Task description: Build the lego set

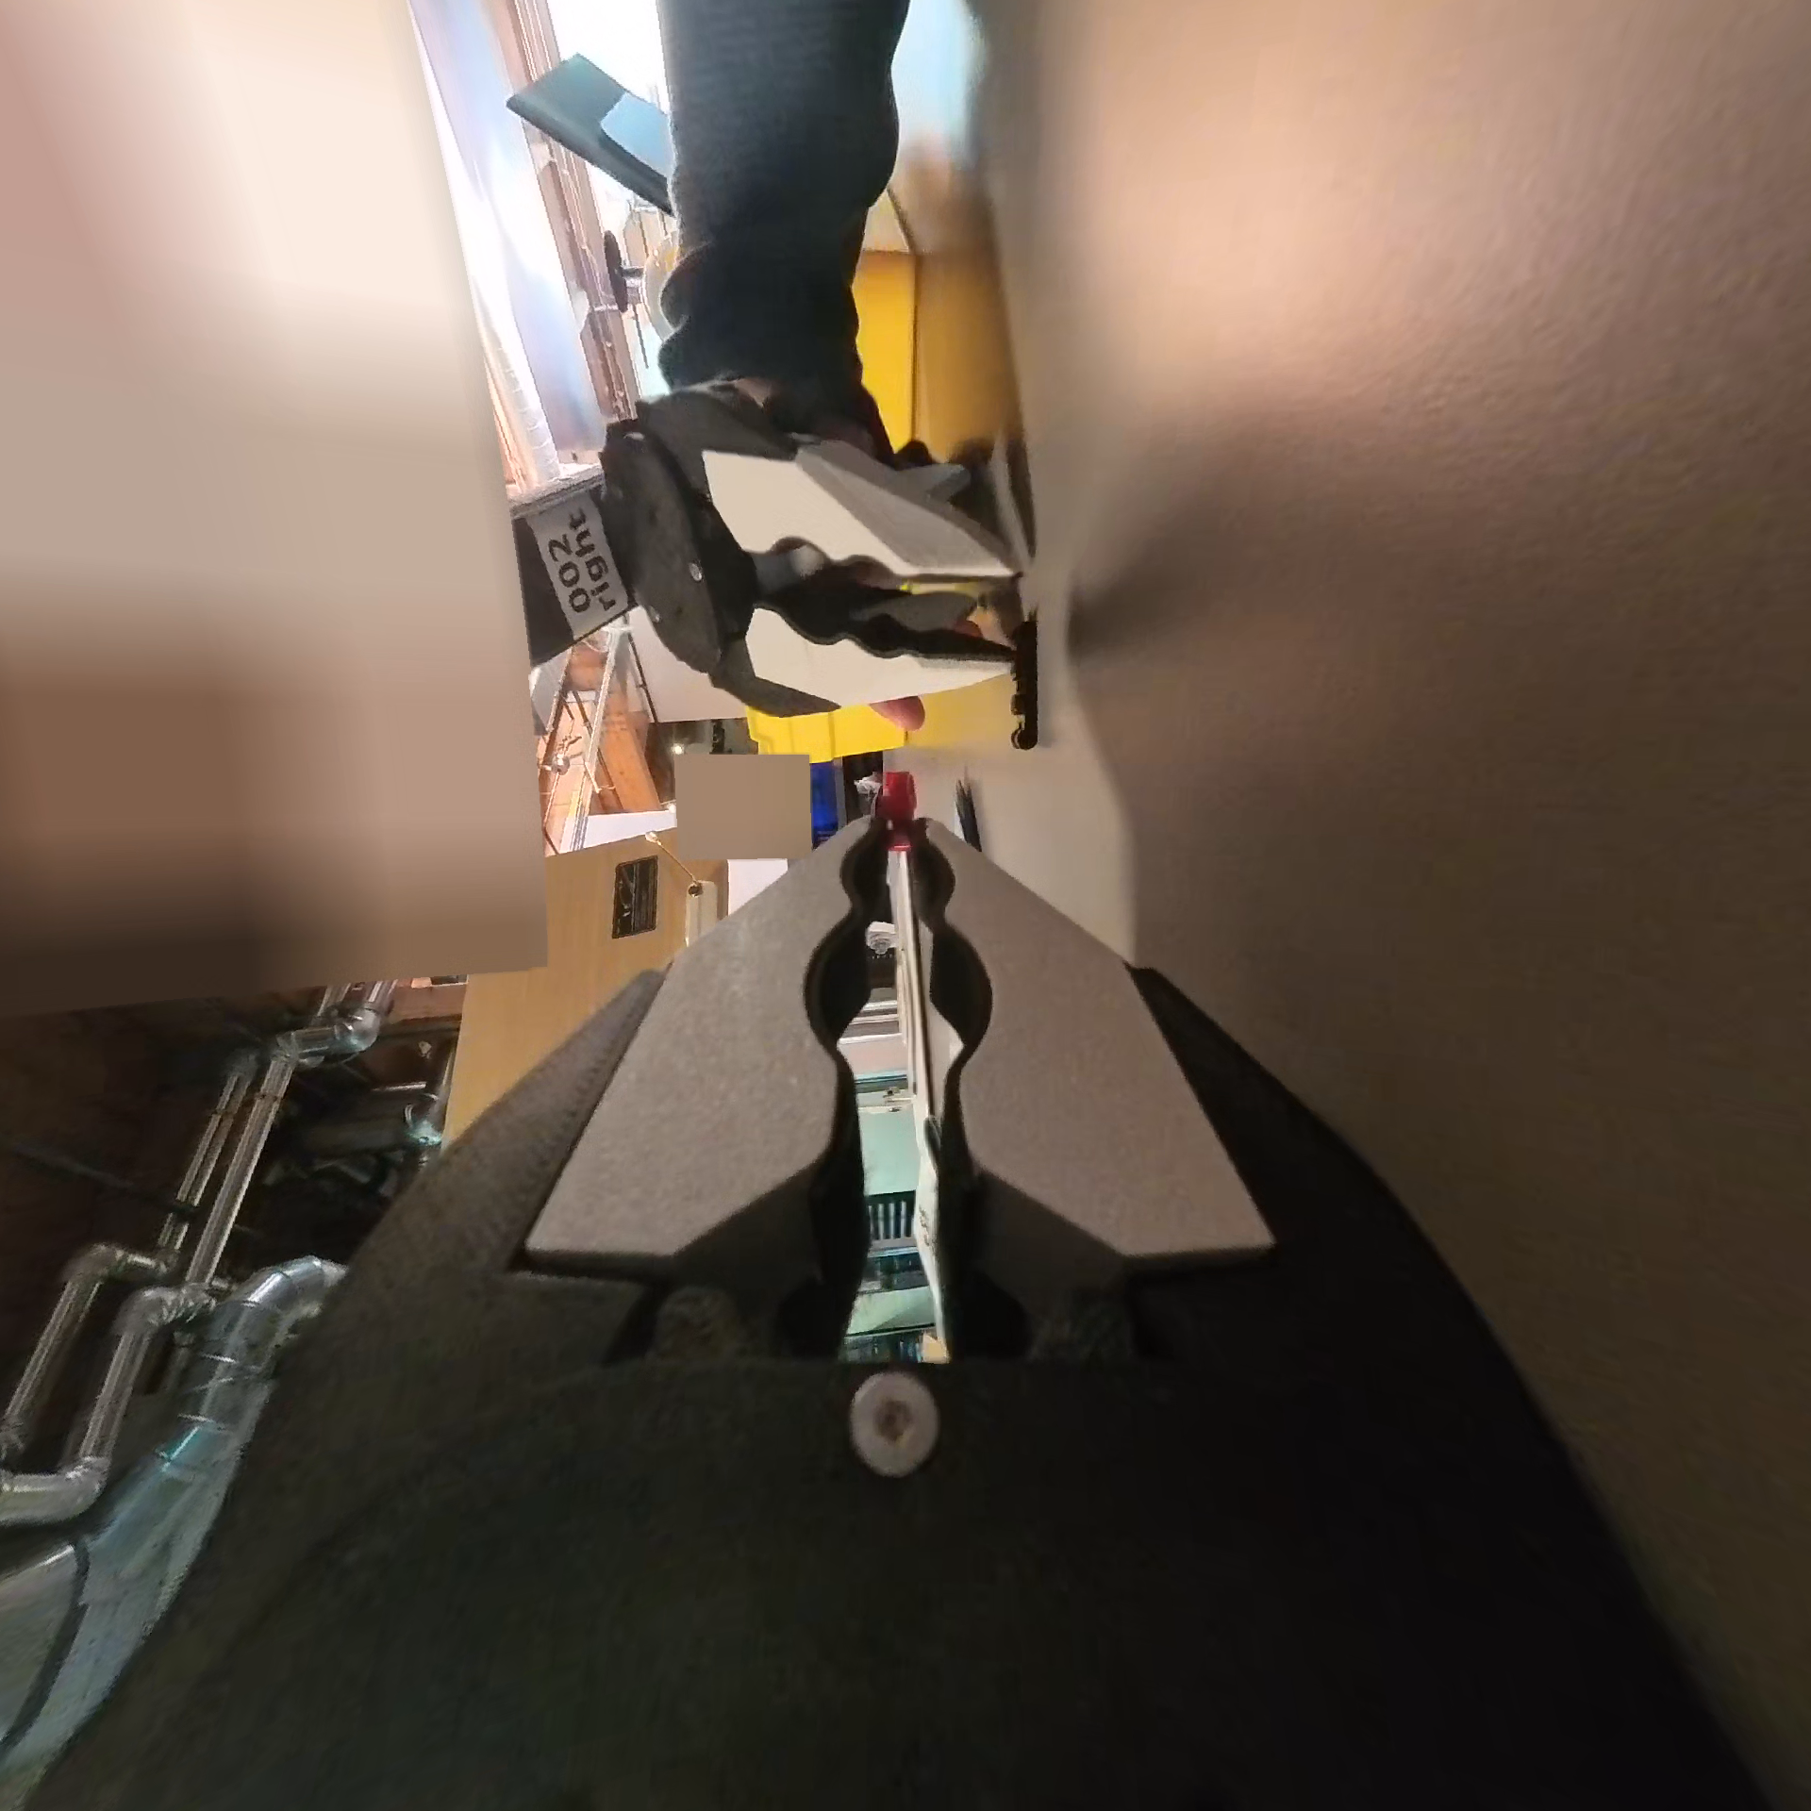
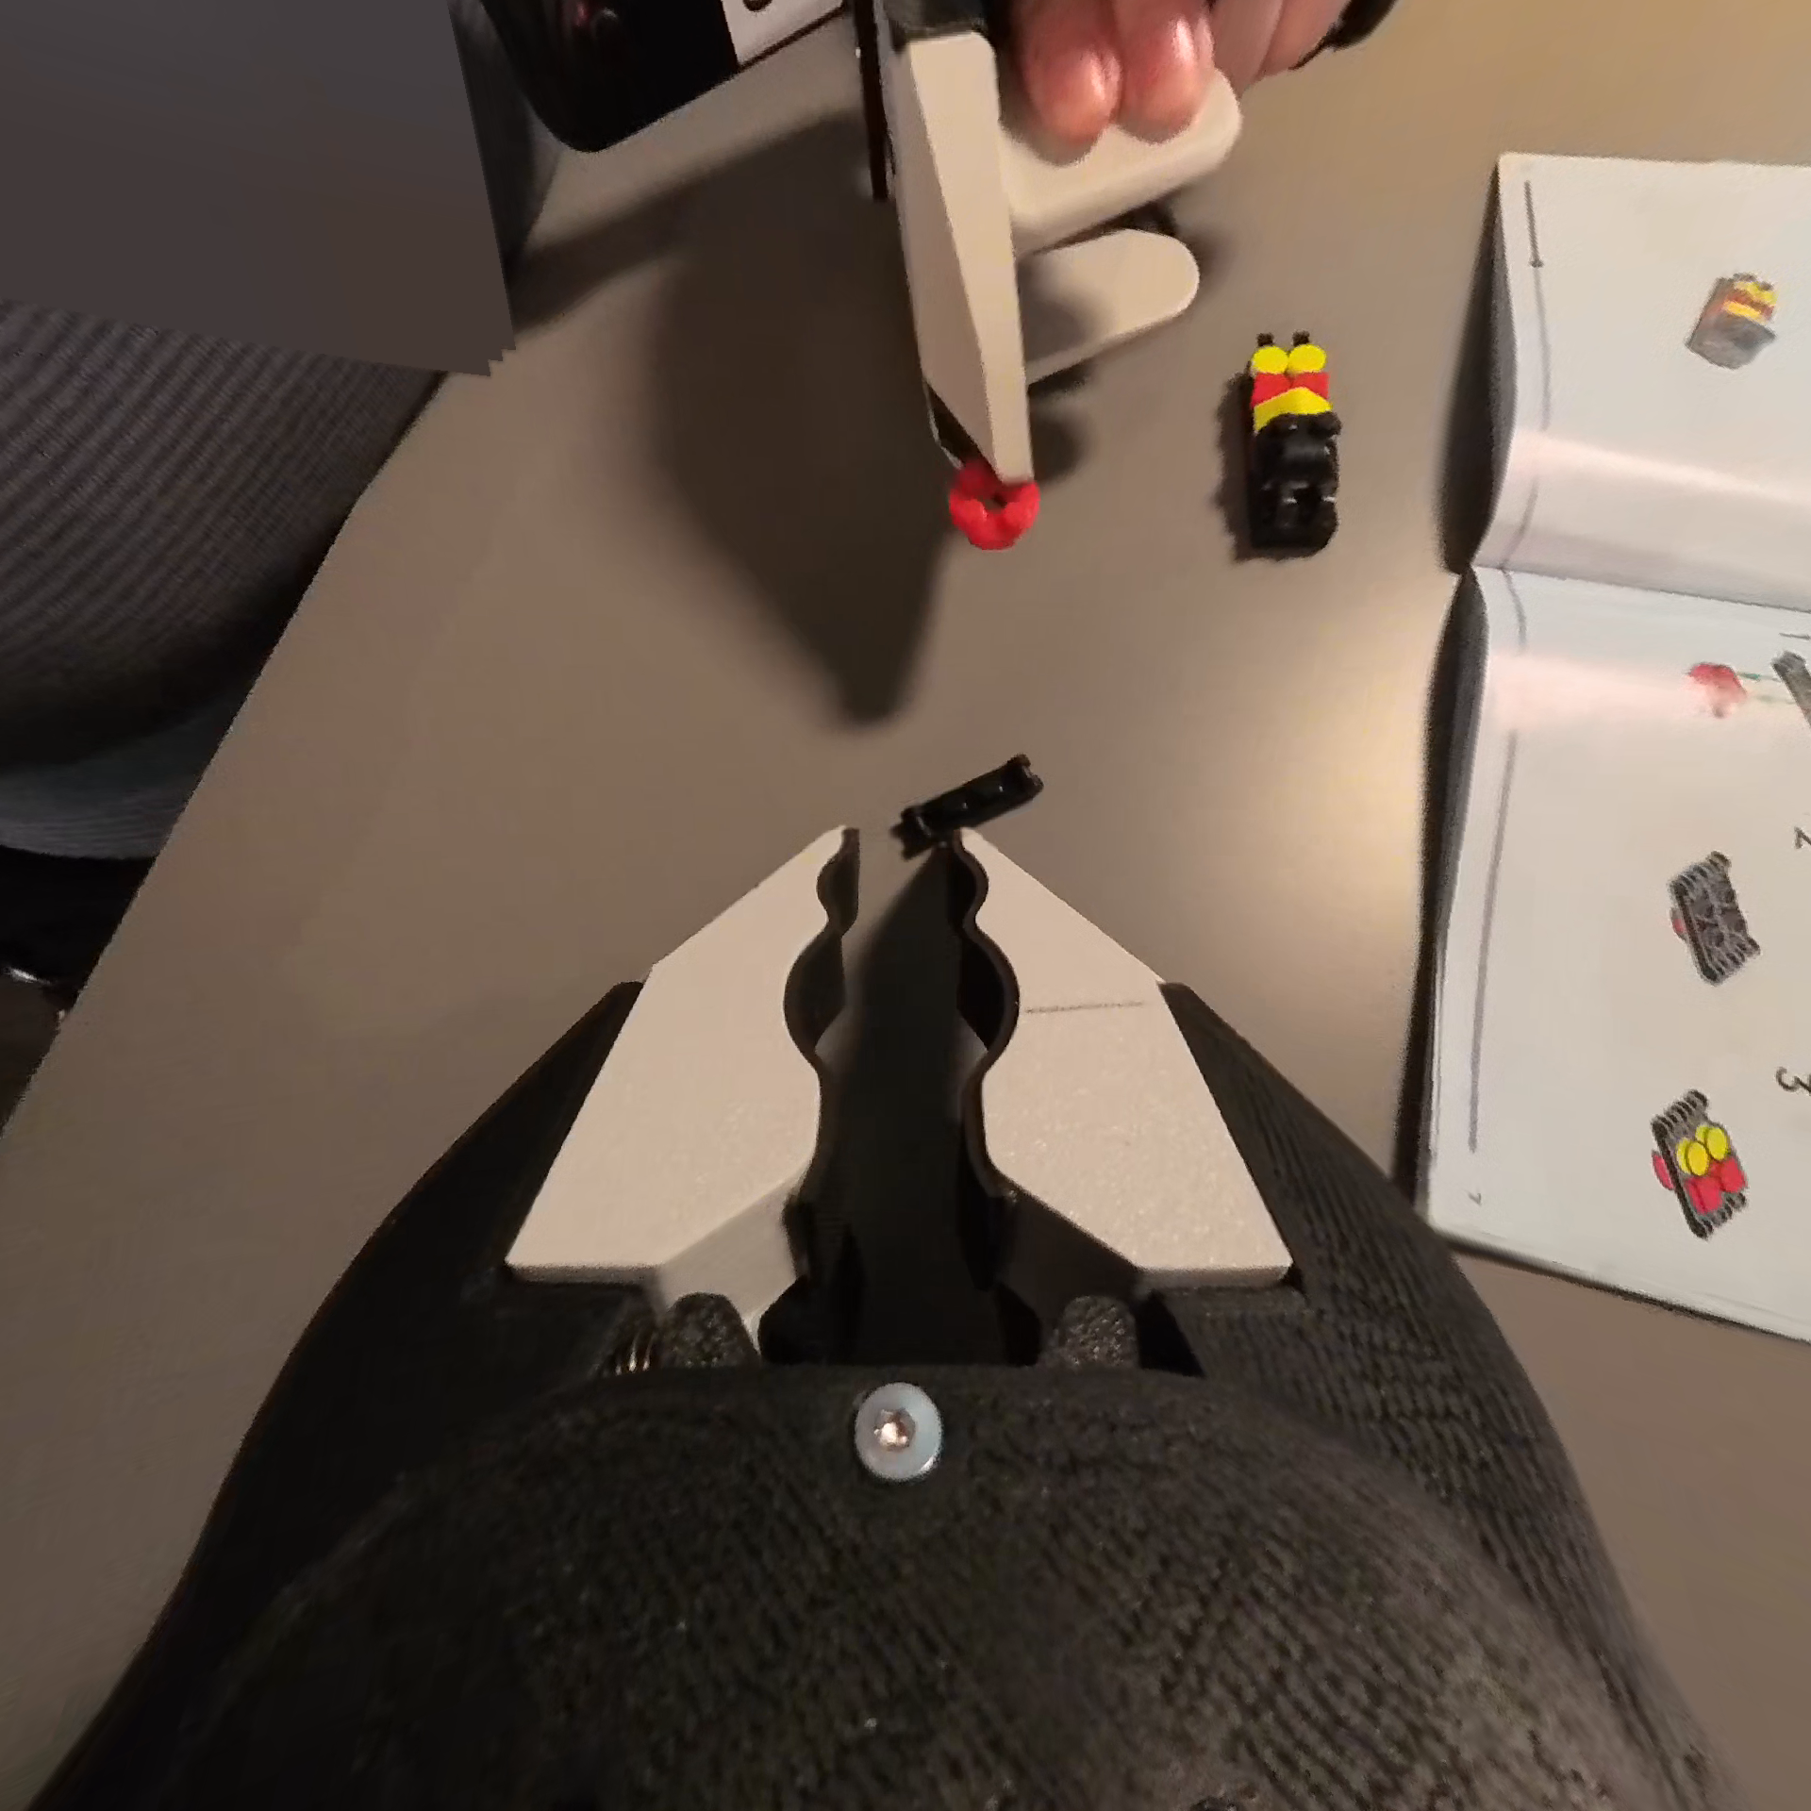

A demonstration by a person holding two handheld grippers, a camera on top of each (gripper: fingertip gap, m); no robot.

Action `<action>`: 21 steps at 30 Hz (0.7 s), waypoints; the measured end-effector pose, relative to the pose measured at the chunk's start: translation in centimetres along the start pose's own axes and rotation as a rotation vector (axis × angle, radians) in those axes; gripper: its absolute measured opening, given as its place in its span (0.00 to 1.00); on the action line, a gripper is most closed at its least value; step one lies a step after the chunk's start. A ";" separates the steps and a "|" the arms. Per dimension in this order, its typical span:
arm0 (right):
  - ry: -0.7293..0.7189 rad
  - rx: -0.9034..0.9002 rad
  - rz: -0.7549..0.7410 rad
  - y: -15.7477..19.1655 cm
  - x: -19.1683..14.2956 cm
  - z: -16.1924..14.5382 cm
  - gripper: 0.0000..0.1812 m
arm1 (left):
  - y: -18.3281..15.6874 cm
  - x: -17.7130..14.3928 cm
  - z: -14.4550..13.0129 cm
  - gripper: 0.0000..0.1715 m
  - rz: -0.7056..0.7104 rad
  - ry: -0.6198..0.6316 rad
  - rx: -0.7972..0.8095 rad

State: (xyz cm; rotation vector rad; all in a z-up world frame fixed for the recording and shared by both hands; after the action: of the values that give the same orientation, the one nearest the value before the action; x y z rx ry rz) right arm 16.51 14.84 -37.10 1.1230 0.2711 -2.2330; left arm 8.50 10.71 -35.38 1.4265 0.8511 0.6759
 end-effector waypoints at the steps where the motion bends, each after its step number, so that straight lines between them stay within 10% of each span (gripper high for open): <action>1: 0.001 -0.009 0.002 0.2 0.2 0.2 0.10 | -0.1 -0.1 -0.2 0.02 -0.004 0.003 -0.003; 21: -0.130 0.416 -0.555 0.4 -0.6 1.8 0.21 | -0.1 0.1 -0.6 0.02 -0.051 0.025 -0.029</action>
State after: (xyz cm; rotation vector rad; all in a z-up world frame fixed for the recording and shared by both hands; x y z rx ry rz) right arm 15.86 14.05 -35.50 1.2090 0.0635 -2.9424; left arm 8.00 11.09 -35.49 1.3685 0.8915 0.6657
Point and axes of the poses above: each gripper's, where its closed fingertips meet, x out along the fingers, z out of its top, y = z × x across the jaws, the point moved 3 cm from there along -x, back along the fingers, and after that the axes turned 13 degrees about y, right-handed, at the moved point
